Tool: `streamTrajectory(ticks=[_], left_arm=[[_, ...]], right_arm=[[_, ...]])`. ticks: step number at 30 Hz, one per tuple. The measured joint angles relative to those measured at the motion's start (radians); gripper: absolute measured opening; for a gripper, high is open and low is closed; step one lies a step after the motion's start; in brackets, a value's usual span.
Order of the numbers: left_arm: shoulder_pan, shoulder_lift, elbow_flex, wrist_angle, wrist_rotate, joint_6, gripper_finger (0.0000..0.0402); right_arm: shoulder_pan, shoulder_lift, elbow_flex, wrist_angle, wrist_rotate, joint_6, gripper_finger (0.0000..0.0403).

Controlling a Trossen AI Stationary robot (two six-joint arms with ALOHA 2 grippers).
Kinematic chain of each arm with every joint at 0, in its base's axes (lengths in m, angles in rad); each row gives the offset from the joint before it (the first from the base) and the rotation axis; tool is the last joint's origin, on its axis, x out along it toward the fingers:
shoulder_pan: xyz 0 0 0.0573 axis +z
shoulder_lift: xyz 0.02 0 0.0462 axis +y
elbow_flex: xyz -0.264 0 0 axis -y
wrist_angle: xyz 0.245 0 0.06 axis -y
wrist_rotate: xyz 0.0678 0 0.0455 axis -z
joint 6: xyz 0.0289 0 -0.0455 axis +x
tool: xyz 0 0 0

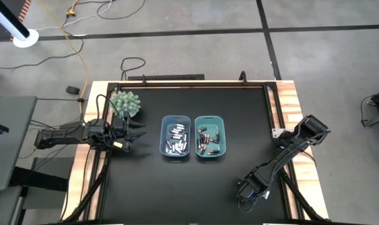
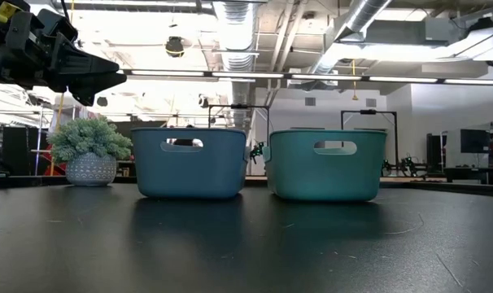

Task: Sort batteries
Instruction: Put the black battery into the green bin

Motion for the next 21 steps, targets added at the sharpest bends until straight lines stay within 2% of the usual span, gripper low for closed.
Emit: streamTrajectory(ticks=[5,15,21], left_arm=[[0.0,0.0,0.0,0.0,0.0,0.0,0.0158],[0.0,0.0,0.0,0.0,0.0,0.0,0.0158],[0.0,0.0,0.0,0.0,0.0,0.0,0.0158]], right_arm=[[0.0,0.0,0.0,0.001,-0.003,-0.015,0.0314],[0.0,0.0,0.0,0.004,-0.007,-0.017,0.0251],[0.0,0.0,0.0,0.008,-0.007,-0.017,0.0236]])
